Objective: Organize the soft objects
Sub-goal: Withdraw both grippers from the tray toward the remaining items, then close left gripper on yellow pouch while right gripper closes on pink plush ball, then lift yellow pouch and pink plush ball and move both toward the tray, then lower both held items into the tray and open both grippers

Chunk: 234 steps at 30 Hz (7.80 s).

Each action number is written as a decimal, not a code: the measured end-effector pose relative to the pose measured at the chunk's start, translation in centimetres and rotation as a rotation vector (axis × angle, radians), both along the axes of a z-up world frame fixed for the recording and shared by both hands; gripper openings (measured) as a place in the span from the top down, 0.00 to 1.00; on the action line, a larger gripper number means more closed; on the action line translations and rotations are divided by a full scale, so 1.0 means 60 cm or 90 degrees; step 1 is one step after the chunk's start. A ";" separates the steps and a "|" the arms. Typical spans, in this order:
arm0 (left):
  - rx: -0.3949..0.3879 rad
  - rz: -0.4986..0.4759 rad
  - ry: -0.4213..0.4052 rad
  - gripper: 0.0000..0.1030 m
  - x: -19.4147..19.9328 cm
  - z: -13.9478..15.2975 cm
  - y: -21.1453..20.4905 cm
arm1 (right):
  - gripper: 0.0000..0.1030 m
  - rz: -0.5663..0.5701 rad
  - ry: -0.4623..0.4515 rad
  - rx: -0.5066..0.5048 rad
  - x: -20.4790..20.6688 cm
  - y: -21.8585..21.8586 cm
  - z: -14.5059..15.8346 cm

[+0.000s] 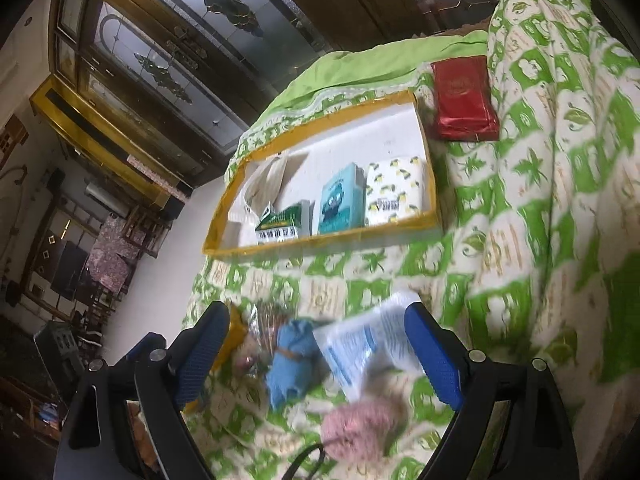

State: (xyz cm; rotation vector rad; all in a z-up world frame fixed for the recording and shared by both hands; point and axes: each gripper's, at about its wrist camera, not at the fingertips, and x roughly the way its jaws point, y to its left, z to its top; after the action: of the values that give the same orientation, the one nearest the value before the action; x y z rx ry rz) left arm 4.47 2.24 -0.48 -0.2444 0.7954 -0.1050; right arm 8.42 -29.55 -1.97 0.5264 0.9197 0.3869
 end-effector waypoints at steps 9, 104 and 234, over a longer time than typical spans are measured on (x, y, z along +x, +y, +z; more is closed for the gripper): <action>-0.005 0.021 0.000 0.17 -0.025 0.003 0.020 | 0.11 0.033 -0.016 -0.047 -0.028 0.020 0.004; 0.075 -0.117 0.062 0.56 0.031 -0.056 -0.084 | 0.53 0.093 -0.017 -0.186 -0.064 0.079 -0.015; 0.104 -0.163 0.069 0.56 0.351 -0.001 -0.216 | 0.53 -0.005 0.003 -0.238 0.273 0.027 0.028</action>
State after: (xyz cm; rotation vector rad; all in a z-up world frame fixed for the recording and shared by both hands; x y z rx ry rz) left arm 25.53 -10.69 -0.56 0.0072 0.9365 -0.2687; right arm 24.80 -27.91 -0.31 0.1888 0.9674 0.1995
